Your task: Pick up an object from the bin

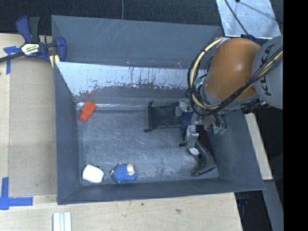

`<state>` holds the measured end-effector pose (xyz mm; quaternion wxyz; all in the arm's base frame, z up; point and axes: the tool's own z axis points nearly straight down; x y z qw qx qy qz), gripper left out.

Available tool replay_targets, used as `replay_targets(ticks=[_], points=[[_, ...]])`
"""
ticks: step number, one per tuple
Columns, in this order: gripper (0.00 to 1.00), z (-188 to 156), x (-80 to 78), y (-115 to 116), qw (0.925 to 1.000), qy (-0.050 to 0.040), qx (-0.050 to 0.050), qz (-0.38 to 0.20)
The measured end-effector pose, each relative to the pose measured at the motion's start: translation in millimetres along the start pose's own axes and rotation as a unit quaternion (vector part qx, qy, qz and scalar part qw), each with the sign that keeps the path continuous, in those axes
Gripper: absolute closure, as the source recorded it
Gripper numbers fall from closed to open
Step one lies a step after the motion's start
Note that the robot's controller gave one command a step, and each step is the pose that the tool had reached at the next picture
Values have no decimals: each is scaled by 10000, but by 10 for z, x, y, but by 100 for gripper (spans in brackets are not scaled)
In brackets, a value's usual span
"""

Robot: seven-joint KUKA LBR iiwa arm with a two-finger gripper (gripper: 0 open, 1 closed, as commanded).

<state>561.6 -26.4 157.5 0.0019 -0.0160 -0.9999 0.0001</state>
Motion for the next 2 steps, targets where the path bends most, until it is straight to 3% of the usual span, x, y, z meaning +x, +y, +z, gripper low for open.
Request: replay_targets(ticks=[1,2], points=[[0,852,-482,400,9963,-25,-8,857],[100,818,-493,388,9963,-45,-7,856]])
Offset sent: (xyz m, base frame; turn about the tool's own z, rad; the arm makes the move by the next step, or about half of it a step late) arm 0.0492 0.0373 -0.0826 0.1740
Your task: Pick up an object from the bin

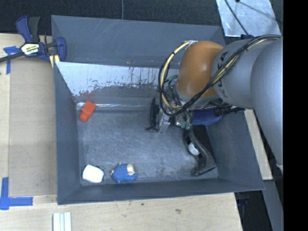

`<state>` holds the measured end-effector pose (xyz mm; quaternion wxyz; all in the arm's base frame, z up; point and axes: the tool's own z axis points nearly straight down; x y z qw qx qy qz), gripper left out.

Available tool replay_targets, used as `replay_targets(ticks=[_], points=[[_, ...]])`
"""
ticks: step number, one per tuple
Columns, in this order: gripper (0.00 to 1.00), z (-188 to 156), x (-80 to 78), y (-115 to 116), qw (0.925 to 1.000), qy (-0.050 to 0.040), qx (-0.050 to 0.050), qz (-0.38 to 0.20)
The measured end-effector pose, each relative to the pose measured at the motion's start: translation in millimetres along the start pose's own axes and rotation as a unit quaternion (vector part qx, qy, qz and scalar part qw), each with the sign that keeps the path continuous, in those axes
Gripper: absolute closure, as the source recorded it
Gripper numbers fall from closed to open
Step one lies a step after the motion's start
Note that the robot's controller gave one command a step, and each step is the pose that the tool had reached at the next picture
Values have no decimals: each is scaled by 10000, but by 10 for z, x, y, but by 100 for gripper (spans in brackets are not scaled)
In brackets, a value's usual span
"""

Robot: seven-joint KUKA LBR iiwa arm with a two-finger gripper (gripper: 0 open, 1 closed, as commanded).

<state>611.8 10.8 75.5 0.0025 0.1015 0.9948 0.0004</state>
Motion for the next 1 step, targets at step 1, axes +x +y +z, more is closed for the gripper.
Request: replay_targets(ticks=[1], points=[[100,-396,-5,-20,10000,-15,-3,-13]])
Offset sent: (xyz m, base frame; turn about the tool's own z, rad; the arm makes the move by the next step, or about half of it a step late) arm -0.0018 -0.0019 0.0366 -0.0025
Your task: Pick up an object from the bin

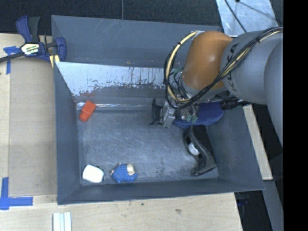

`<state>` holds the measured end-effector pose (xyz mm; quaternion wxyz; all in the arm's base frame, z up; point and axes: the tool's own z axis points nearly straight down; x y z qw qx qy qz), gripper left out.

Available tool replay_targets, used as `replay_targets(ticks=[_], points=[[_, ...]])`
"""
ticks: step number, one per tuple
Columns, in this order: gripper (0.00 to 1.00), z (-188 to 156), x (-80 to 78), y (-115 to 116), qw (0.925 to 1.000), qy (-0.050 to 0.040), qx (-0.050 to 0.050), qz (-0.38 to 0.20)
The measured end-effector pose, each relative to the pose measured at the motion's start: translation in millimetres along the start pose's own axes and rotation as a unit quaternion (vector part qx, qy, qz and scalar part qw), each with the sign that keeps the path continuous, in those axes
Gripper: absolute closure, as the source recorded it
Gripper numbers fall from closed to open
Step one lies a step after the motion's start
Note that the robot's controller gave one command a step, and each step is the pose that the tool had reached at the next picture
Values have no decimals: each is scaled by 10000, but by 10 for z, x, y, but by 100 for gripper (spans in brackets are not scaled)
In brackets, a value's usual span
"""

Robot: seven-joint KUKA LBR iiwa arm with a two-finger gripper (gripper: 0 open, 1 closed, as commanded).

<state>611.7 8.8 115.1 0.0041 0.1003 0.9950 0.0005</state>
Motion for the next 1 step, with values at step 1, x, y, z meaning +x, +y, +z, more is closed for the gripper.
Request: replay_targets(ticks=[1], points=[[100,-308,-21,-33,10000,-1,4,-91]])
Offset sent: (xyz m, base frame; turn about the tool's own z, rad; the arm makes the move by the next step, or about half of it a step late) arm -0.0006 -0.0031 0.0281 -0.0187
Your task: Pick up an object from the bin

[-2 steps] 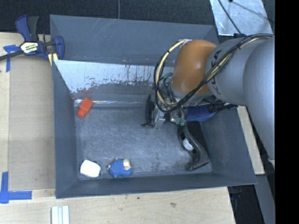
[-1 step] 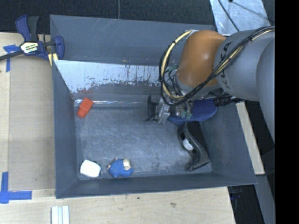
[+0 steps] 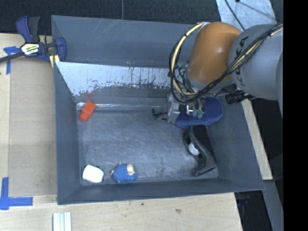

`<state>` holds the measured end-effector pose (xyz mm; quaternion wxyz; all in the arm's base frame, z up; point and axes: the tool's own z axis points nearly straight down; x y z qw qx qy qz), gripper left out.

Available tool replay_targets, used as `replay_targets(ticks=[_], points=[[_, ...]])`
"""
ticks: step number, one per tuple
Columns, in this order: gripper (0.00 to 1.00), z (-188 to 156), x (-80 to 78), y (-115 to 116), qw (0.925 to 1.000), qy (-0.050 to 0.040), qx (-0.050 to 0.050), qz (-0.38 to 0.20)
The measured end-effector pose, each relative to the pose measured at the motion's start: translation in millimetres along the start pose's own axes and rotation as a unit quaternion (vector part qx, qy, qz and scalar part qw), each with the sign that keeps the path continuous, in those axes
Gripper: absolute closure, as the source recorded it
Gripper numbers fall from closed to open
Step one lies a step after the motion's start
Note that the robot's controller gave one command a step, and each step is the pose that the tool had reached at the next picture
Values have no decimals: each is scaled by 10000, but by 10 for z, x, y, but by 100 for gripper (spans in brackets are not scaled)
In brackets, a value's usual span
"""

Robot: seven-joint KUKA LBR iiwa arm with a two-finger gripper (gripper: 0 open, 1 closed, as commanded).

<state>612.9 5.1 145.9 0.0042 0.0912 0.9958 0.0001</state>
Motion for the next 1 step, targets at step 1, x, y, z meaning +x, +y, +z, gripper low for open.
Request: replay_targets(ticks=[1], points=[[100,-1372,43,80,10000,-24,-10,40]])
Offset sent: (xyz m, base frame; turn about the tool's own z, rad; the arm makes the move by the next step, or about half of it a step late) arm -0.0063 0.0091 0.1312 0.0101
